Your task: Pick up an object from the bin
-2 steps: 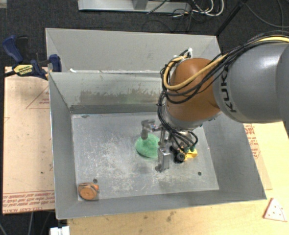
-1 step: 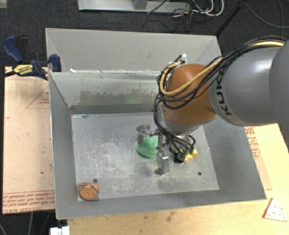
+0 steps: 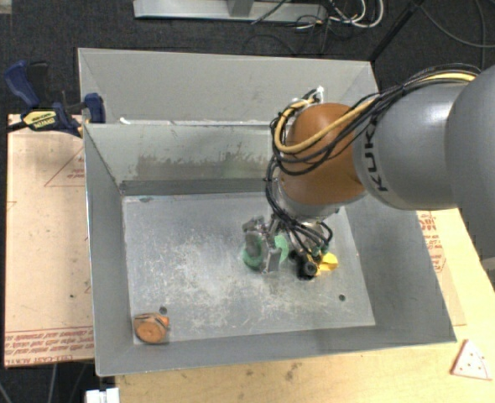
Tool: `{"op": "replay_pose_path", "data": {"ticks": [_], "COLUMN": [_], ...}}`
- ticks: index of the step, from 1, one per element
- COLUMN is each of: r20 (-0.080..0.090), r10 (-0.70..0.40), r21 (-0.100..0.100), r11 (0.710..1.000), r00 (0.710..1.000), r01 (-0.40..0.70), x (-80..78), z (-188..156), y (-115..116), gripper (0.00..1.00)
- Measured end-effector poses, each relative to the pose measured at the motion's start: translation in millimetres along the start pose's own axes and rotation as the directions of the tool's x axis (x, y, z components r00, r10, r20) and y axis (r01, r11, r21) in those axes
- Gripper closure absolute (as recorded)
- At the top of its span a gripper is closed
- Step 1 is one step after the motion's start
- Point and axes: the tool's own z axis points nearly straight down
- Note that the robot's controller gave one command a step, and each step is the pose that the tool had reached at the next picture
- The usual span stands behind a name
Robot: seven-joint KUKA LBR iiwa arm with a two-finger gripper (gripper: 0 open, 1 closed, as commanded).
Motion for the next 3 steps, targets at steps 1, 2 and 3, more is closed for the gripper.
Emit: {"op": "replay_pose_path", "data": {"ticks": [1,2,3], "r20": [0.0,-0.003,-0.003], "r10": [0.0,-0.002,-0.002], "r21": [0.0,0.001,0.001], "r11": [1.0,1.0,1.0], "r00": [1.0,1.0,1.0], "r01": [0.0,0.002,0.002], "x": [0.0,-3.9,-3.8], "z": [0.0,-122.5,-122.4], "y": [0.0,-4.0,-4.2], "gripper": [1.0,1.0,0.0]}}
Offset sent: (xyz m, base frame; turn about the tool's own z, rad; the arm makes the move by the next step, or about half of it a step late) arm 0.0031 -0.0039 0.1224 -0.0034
